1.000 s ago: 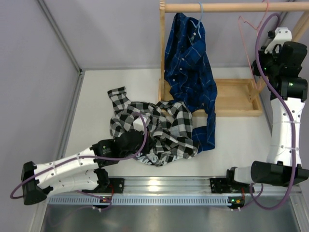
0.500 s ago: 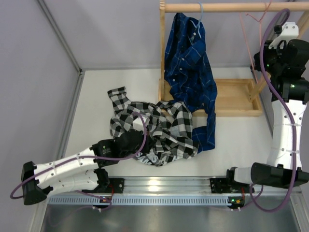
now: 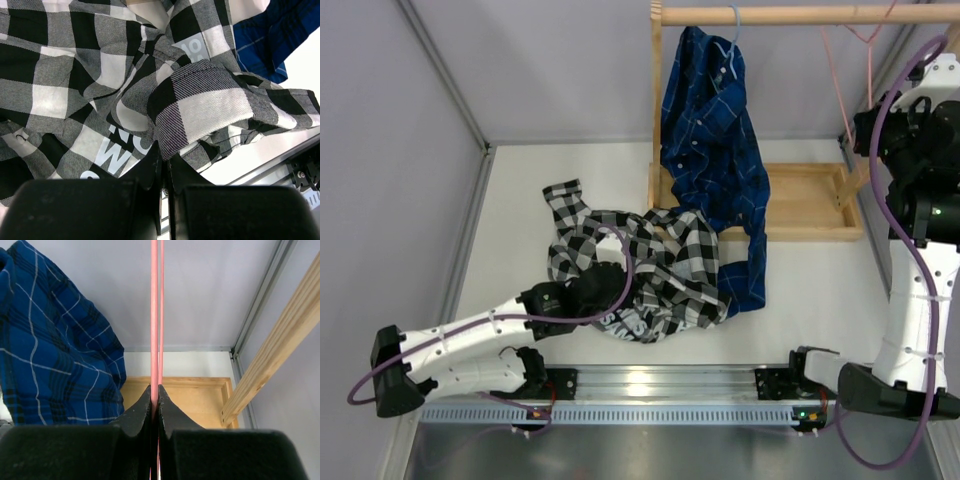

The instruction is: Place the shirt on the hanger

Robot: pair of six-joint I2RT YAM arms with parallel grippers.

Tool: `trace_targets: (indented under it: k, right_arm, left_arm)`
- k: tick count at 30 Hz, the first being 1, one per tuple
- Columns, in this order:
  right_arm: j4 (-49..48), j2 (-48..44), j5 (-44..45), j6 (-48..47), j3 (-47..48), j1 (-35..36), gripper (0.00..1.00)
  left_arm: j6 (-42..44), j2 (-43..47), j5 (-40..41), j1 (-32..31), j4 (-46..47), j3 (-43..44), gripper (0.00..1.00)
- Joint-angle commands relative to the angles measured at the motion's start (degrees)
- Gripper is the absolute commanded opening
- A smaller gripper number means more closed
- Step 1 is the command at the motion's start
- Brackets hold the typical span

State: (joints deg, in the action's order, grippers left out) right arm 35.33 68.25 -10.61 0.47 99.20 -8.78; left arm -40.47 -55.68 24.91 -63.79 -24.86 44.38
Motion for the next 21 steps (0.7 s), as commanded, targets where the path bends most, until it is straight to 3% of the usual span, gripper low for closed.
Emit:
trace_targets:
  k: [1,8,15,21]
  right_arm:
    - [-3.6,-3.11,-0.73,1.81,-1.37,0.25,0.0]
    - [5.86,-12.69,-3.45,1.46,-8.22,0.25,0.0]
    - [10.19,-34.63,-9.5,1.73,-20.34,0.51,0.0]
    - [13.97,-45.3,-11.45,0.42,-19.66,8.23,0.0]
  left_arm:
    - [-1.37,-0.3,2.69,0.6,-0.19,3.16,0.0]
    - [-1.99,0.14,4.1,4.8,-2.38,6.5,0.0]
    - [1.09,-3.29,0.42,10.52,-2.91,10.63,0.0]
    - [2.41,-6.19,-3.72,14.83,-2.91,12.48,0.0]
